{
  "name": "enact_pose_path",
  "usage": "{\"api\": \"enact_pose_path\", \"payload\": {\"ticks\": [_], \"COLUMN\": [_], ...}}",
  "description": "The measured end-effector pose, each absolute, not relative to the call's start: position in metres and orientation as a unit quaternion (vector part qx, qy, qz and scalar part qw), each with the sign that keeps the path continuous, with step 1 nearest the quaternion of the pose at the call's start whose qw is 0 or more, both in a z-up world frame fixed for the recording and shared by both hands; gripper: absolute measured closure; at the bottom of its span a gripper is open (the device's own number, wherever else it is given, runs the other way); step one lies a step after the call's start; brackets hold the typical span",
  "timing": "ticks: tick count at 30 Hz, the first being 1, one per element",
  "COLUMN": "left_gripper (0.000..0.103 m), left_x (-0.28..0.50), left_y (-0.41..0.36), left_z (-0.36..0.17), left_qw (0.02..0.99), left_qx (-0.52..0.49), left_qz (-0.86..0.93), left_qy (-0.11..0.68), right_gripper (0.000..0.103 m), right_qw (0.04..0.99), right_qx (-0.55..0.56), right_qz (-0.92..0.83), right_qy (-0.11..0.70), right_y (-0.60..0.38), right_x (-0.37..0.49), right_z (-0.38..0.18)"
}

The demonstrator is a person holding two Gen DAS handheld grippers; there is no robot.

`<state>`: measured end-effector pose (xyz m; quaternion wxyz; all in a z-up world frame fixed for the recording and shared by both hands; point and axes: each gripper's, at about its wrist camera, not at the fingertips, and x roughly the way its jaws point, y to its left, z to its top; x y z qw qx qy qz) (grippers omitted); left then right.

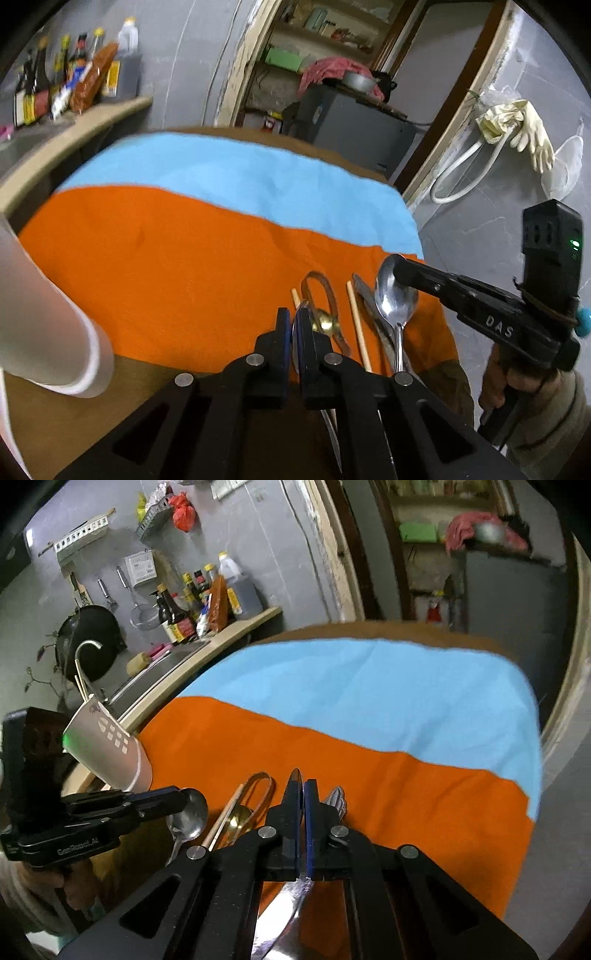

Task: Organize utensils
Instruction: 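Grasp a silver spoon handle with the left tool while the right tool grasps another spoon, then lift both spoons and carry them over the white holder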

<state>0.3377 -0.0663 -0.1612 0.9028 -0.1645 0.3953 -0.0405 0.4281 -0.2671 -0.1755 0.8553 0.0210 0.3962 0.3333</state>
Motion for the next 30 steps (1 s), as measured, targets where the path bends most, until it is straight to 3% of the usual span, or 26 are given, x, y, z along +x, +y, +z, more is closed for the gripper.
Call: {"api": "enact_pose_path", "payload": {"ticks": [17,30], "left_gripper": [0.101,0.101], "left_x": [0.279,0.252], "left_y": [-0.070,-0.017], "left_z": [-0.096,-0.033], "left_qw": [0.955,0.970], "left_qx": [-0.101,-0.098], "left_qz": [-0.031,-0.050], "left_qy": [0.277,0.217], "right_gripper": [0.101,0.101], "right_qw": [0.950,0.982], "right_qx": [-0.026,-0.007], "right_qz": [0.192,0.140], "right_qy": [0.245,0.130], "right_y": [-0.271,-0.227], "right_x": [0.314,0.279], "right_z": [-0.077,0.010]}}
